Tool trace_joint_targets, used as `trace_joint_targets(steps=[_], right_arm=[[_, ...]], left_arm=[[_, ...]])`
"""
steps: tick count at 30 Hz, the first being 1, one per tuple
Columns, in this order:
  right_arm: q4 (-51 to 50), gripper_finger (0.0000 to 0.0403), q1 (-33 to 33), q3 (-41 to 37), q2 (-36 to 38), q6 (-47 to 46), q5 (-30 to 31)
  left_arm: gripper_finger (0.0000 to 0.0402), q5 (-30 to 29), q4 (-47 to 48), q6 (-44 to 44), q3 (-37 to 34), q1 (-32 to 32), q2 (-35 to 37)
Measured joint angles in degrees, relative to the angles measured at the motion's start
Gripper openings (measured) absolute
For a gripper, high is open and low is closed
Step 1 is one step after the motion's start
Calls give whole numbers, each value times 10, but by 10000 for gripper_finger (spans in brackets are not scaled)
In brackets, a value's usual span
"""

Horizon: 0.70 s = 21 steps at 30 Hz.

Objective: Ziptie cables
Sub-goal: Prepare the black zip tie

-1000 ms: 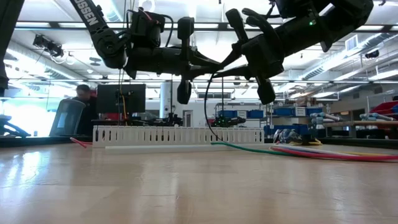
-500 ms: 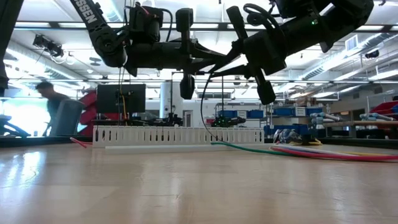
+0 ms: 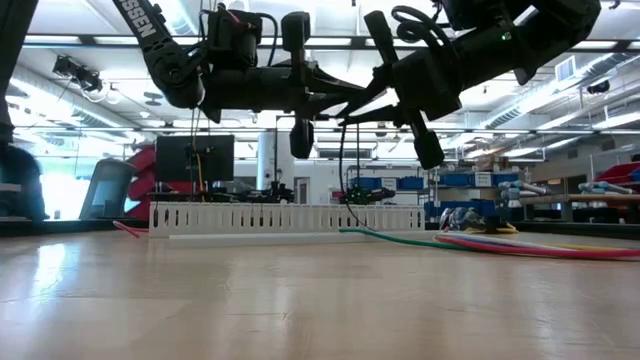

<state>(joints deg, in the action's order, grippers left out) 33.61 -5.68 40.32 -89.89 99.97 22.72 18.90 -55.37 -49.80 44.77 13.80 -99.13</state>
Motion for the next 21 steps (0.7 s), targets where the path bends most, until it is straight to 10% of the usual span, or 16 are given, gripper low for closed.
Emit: trace_joint_targets(steps=[21], right_arm=[[-18,22,11,0,0,-81,-5]], left_arm=[[1,2,-24,0,0,0,0]])
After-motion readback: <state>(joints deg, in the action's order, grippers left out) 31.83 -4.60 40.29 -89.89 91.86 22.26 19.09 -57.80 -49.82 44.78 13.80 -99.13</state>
